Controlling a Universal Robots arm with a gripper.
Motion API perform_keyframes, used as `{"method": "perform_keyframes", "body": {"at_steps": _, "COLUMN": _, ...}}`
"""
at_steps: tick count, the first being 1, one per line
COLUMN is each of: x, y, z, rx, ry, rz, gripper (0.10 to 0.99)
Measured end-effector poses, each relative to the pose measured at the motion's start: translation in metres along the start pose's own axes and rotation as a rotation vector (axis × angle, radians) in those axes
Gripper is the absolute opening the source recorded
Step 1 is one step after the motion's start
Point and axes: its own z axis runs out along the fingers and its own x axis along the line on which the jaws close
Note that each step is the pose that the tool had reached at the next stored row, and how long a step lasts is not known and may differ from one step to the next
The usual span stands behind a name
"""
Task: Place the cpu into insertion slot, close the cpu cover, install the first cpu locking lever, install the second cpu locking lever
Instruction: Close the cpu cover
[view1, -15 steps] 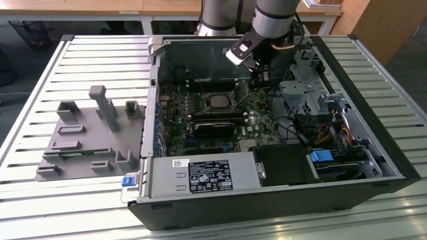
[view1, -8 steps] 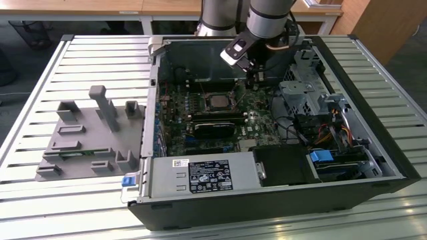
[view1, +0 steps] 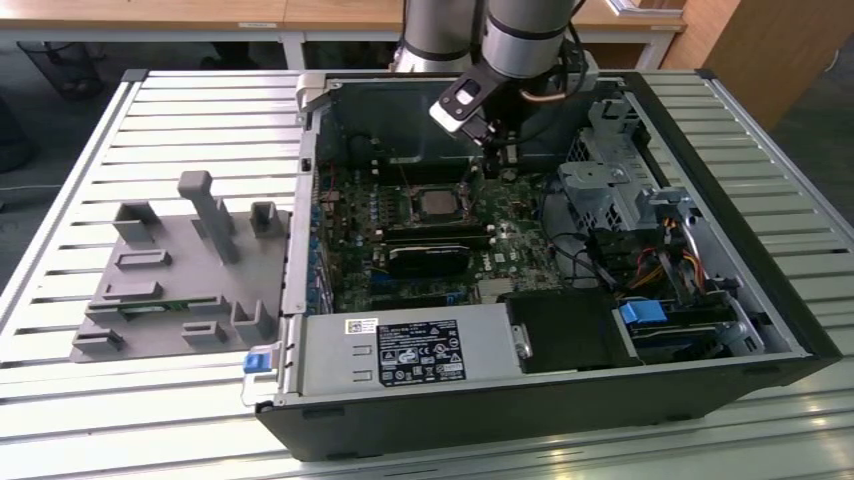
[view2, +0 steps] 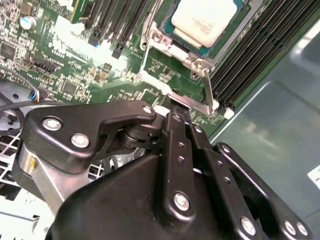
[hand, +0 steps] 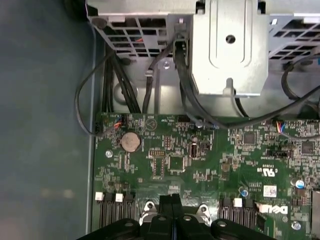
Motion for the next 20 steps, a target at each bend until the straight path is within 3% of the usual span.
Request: {"method": "perform_keyframes", "body": {"at_steps": 20, "x": -0.0005, "y": -0.0258, "z": 0.011, "rx": 0.0, "ry": 0.0, "rz": 0.0, "gripper": 0.106}}
